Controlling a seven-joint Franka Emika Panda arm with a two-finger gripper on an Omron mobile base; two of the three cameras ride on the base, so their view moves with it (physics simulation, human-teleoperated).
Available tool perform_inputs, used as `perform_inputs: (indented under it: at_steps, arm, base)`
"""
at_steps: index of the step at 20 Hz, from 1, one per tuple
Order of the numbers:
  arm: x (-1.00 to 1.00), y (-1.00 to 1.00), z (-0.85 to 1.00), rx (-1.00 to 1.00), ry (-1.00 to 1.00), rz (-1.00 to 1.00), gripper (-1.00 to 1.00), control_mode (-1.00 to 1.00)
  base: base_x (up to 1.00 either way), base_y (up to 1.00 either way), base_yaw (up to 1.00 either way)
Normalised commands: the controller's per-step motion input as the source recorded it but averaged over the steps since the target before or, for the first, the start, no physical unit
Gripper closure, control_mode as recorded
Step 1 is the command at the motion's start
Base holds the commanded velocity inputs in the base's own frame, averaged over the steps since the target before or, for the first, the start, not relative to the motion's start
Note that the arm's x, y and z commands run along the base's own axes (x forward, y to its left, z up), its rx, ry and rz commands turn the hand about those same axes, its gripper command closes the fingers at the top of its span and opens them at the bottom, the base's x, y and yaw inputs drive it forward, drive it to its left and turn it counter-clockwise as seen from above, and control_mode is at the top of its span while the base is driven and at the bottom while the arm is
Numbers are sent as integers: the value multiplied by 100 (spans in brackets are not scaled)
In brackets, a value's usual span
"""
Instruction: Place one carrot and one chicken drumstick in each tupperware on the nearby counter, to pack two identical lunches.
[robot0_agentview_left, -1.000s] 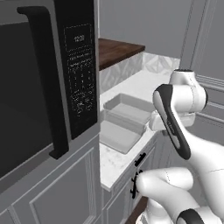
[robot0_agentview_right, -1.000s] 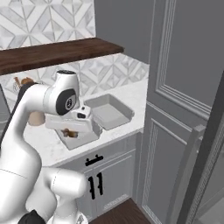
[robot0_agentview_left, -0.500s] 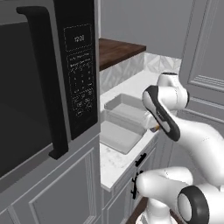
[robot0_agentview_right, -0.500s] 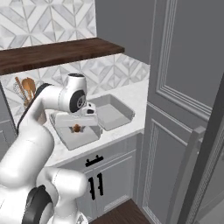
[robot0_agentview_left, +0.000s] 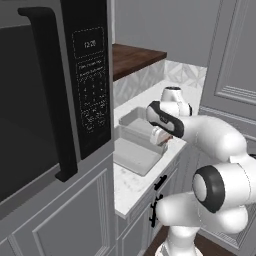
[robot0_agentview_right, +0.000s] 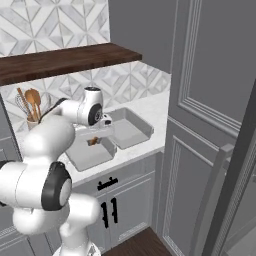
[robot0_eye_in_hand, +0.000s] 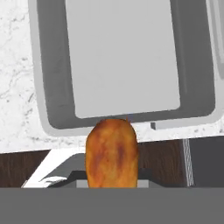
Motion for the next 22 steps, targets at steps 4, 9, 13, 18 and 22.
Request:
perform_inputs:
  at_steps: [4,9,13,18,22]
  arm:
    - [100,54,-35,2,-6,16,100,-100]
    - [100,55,-57,1,-2,12,100,-100]
    - [53,52,-52,0,0,13,100,-100]
    - [6,43,-38,0,0,6,100,-100]
    - [-7,34,-12,0,0,6,100,-100]
  base:
    - [0,0,0]
    - [0,0,0]
    - [0,0,0]
    - [0,0,0]
    - [0,0,0]
